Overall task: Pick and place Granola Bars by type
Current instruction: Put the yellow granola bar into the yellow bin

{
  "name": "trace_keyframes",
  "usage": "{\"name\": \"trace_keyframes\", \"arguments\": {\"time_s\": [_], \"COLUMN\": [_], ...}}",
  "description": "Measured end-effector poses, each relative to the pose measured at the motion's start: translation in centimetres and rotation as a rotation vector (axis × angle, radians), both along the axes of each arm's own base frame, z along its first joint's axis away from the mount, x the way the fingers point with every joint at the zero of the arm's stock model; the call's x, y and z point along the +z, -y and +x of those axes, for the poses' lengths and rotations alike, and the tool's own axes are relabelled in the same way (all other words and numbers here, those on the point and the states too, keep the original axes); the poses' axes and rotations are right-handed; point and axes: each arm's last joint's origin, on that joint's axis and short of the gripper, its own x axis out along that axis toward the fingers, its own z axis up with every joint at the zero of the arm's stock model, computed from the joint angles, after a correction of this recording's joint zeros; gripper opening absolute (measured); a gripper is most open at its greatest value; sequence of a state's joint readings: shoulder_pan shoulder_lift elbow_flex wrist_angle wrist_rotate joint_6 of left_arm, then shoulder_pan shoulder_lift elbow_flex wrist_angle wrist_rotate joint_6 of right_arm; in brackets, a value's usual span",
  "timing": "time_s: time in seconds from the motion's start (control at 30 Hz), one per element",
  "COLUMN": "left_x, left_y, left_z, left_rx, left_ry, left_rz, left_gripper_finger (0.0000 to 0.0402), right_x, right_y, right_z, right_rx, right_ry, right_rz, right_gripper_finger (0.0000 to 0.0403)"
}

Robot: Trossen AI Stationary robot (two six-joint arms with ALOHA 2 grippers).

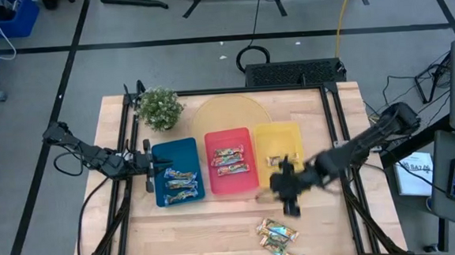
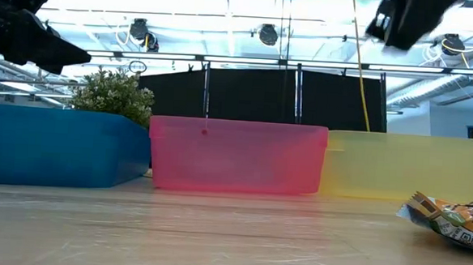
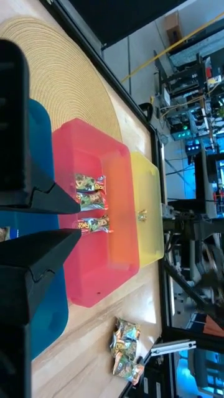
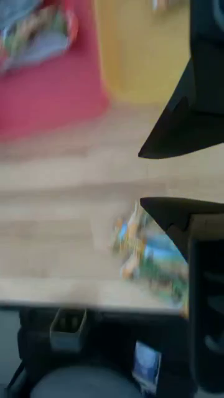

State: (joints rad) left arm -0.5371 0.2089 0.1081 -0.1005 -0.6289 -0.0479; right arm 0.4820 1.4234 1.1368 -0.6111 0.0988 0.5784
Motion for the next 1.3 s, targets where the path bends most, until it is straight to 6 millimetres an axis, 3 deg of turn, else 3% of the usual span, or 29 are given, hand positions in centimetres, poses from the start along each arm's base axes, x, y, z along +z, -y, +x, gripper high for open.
{"name": "trace_keyframes", "arguments": {"time_s": [0.13,0.27,0.37,0.47,0.63,0.8,1.03,1.3], "left_x": [0.0,0.0,0.0,0.0,0.0,0.0,0.0,0.0], "left_y": [0.0,0.0,0.0,0.0,0.0,0.0,0.0,0.0], "left_z": [0.0,0.0,0.0,0.0,0.0,0.0,0.0,0.0], "left_rx": [0.002,0.003,0.002,0.003,0.002,0.001,-0.003,-0.001], "left_ry": [0.001,0.001,0.001,0.002,0.002,0.0,-0.002,-0.001], "left_rz": [-0.011,-0.014,-0.014,-0.018,-0.018,-0.009,0.02,0.008], "left_gripper_finger": [0.0058,0.0058,0.0058,0.0058,0.0058,0.0058,0.0058,0.0058], "right_x": [1.1,0.7,-0.4,-1.7,-3.0,-3.8,-6.5,-9.7], "right_y": [-5.8,-11.1,-13.7,-15.0,-15.9,-15.7,-14.3,-13.9], "right_z": [1.5,2.6,2.8,2.4,2.3,2.7,2.3,1.8], "right_rx": [0.04,0.031,-0.017,-0.098,-0.195,-0.185,-0.19,-0.179], "right_ry": [-0.041,-0.206,-0.336,-0.422,-0.407,-0.361,-0.425,-0.443], "right_rz": [-0.064,-0.122,-0.179,-0.213,-0.225,-0.231,-0.304,-0.265], "right_gripper_finger": [0.0073,0.0046,0.0026,0.0006,0.0019,0.009,0.0186,0.0204]}}
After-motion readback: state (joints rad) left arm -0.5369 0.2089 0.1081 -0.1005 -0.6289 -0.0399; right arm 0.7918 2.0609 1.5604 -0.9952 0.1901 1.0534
